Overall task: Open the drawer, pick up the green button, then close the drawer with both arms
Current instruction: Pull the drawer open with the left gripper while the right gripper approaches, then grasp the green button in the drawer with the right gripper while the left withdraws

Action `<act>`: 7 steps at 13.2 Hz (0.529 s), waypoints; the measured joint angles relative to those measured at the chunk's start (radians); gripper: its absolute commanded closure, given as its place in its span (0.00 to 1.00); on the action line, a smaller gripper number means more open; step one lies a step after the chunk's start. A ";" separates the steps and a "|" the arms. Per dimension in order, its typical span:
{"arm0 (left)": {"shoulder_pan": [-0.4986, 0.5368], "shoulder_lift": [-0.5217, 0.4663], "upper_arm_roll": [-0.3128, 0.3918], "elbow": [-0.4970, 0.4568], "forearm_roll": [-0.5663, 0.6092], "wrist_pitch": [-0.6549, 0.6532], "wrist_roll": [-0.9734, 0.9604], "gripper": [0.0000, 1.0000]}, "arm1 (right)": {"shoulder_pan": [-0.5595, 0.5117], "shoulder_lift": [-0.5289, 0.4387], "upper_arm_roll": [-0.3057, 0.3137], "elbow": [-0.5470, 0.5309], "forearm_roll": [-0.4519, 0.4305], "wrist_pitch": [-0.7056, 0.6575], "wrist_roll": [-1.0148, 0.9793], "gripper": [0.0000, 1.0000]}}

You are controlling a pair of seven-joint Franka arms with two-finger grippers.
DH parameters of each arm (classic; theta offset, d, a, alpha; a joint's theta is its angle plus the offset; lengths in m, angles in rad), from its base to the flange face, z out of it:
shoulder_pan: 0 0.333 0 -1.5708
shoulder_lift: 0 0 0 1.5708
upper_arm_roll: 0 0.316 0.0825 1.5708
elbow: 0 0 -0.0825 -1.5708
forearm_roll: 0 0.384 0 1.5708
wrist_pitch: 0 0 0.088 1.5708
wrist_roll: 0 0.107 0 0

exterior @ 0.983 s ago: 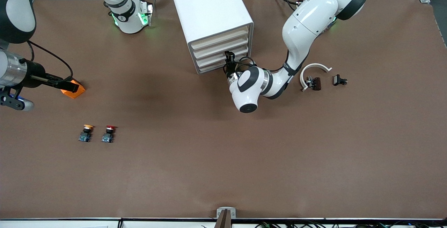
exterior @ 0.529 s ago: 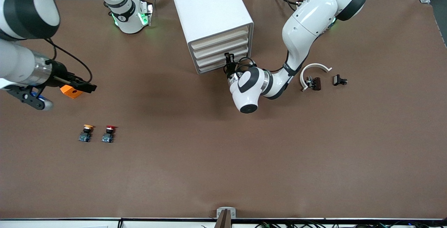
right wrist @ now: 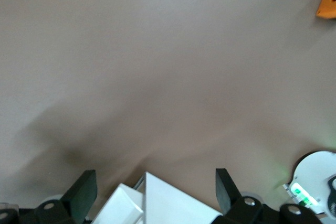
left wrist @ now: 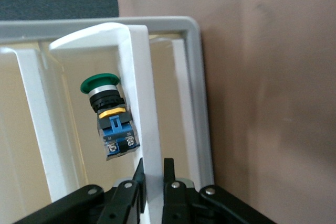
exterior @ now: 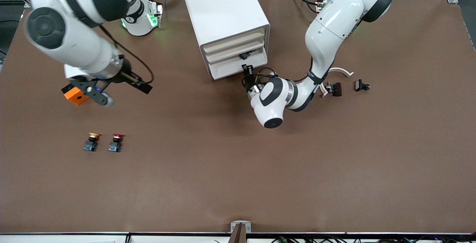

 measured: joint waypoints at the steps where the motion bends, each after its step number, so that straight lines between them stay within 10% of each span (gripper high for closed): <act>1: 0.003 0.000 0.021 0.015 -0.001 -0.007 0.018 1.00 | 0.020 0.001 0.000 0.000 0.000 0.005 0.022 0.00; 7: 0.010 0.000 0.097 0.069 -0.008 -0.021 0.077 1.00 | 0.097 0.016 0.000 -0.002 0.018 0.051 0.111 0.00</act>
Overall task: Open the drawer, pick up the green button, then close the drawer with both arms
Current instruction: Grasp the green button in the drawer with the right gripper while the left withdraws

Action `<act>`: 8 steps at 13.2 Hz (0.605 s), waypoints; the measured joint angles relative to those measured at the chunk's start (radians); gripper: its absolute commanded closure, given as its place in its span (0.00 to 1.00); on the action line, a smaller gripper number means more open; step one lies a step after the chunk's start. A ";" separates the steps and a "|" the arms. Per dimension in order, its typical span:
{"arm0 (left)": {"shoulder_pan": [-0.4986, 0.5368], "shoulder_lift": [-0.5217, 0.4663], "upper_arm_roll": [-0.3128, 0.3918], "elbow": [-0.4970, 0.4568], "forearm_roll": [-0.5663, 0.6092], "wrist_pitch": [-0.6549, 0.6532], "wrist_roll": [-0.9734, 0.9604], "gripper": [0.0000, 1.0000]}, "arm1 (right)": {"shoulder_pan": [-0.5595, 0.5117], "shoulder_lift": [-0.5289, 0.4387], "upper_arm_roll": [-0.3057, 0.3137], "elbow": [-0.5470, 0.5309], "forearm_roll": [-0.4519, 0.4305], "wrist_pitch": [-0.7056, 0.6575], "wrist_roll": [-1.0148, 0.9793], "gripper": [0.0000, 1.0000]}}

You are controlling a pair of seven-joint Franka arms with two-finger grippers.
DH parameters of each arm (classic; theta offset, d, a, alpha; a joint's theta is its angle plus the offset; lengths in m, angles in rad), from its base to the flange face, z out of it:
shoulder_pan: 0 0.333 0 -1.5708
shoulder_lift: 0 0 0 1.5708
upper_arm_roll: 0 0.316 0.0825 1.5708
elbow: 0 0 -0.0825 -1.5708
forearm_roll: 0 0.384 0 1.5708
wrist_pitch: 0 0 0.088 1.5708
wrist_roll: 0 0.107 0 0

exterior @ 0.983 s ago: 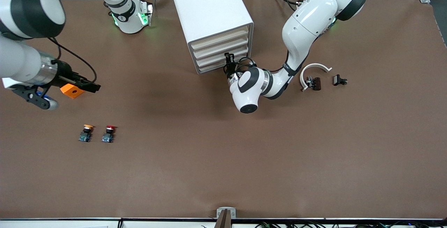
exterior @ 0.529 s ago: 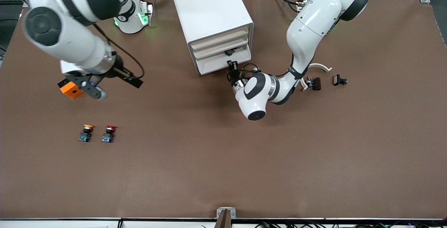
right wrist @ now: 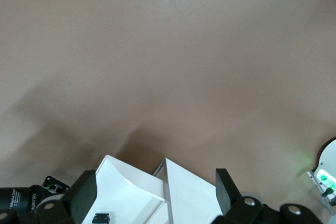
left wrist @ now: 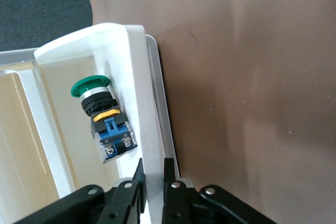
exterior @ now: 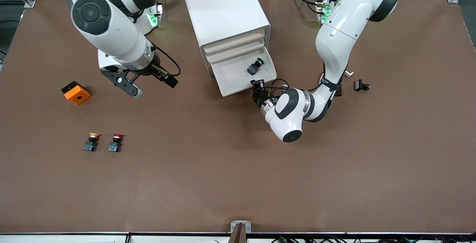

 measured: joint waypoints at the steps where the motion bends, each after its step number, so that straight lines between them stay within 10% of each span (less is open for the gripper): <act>1: 0.000 0.000 0.002 0.002 0.000 0.001 0.001 1.00 | 0.015 0.006 0.000 -0.002 0.001 0.013 0.023 0.00; 5: 0.003 0.000 0.009 0.009 0.000 0.017 0.011 1.00 | 0.094 0.028 0.000 -0.015 0.004 0.093 0.156 0.00; 6: 0.006 0.000 0.009 0.010 0.000 0.022 0.014 0.81 | 0.124 0.039 0.000 -0.017 0.004 0.118 0.206 0.00; 7: 0.009 0.000 0.009 0.012 0.000 0.025 0.021 0.24 | 0.157 0.050 0.001 -0.017 0.004 0.145 0.258 0.00; 8: 0.012 0.000 0.011 0.013 0.000 0.041 0.042 0.00 | 0.191 0.062 0.001 -0.018 0.004 0.167 0.304 0.00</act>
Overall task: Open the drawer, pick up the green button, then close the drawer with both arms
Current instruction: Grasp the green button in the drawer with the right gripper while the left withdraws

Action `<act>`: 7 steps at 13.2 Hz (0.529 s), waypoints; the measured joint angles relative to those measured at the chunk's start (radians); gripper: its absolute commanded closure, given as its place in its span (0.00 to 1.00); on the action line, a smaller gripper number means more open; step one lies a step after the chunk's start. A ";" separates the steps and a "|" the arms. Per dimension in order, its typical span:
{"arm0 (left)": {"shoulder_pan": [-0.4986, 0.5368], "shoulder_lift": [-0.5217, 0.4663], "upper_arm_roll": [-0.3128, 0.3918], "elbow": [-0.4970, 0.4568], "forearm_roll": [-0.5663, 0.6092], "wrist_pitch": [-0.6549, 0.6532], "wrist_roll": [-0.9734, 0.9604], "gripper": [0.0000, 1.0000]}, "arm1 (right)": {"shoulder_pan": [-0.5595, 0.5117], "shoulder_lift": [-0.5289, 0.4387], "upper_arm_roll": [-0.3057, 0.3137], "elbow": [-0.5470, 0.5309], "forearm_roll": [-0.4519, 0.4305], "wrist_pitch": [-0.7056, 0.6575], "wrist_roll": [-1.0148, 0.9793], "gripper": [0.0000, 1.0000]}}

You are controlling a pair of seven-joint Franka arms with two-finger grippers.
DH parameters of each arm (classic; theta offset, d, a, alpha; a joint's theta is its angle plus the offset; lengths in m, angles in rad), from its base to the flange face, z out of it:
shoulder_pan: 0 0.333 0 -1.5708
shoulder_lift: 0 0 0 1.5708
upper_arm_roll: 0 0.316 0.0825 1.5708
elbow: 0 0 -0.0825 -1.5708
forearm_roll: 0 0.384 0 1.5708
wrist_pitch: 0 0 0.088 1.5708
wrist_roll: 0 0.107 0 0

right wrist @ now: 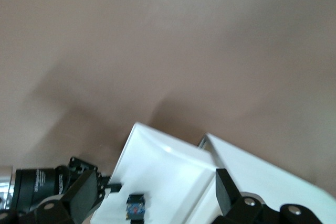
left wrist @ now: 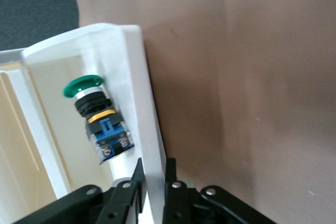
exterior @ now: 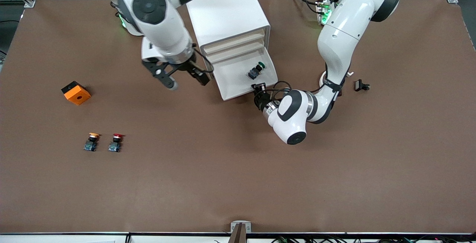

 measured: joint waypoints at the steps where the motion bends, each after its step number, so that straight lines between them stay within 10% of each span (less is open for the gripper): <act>1: 0.004 0.000 0.002 0.001 0.000 0.012 0.014 0.00 | 0.032 0.013 0.000 0.000 0.000 0.021 0.036 0.00; 7: 0.053 -0.005 0.019 0.018 0.001 0.058 0.057 0.00 | 0.145 0.127 -0.001 0.001 0.000 0.152 0.136 0.00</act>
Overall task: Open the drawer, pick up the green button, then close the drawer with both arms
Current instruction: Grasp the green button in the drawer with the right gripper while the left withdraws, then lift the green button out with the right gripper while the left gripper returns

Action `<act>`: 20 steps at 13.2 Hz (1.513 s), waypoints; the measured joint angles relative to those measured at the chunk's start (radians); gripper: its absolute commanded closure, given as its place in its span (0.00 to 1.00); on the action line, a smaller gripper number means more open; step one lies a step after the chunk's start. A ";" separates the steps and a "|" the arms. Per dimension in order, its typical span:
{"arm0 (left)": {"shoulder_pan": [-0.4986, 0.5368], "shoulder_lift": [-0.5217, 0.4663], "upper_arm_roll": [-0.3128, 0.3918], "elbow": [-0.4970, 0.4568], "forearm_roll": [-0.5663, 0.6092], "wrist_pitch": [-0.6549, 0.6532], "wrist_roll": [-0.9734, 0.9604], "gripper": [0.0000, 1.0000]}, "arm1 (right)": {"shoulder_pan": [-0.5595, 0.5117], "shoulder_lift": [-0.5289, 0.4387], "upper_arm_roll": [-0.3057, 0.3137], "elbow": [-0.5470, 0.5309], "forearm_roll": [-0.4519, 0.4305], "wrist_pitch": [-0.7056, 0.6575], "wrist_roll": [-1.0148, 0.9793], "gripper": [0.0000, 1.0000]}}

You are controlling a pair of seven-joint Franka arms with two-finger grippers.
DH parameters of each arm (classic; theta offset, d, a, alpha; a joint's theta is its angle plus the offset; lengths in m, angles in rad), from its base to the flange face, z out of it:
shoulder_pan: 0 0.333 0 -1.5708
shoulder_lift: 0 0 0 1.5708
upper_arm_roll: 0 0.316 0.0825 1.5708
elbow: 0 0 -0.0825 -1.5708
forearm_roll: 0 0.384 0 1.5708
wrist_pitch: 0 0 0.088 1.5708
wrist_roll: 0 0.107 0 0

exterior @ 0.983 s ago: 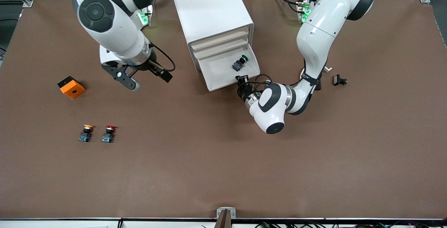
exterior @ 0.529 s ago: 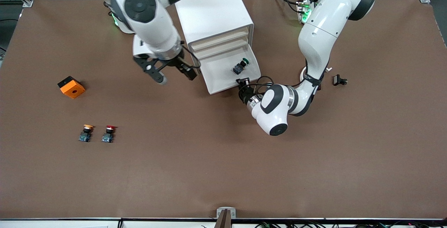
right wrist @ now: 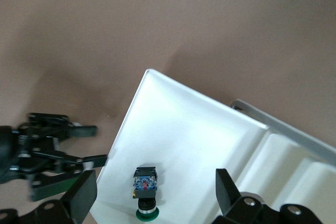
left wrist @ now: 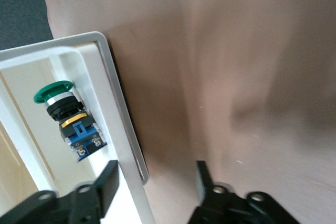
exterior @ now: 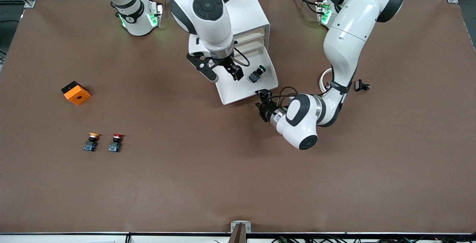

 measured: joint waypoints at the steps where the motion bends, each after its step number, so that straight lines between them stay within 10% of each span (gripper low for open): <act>1: 0.023 -0.006 0.001 0.007 0.002 -0.001 0.003 0.00 | 0.011 0.018 0.000 0.004 0.000 0.020 0.008 0.00; 10: 0.159 -0.143 0.003 0.078 0.298 -0.037 0.150 0.00 | 0.105 0.256 -0.003 0.168 -0.006 0.075 0.081 0.00; 20: 0.161 -0.344 0.044 0.077 0.559 -0.083 0.838 0.00 | 0.156 0.308 -0.004 0.187 -0.035 0.079 0.082 0.00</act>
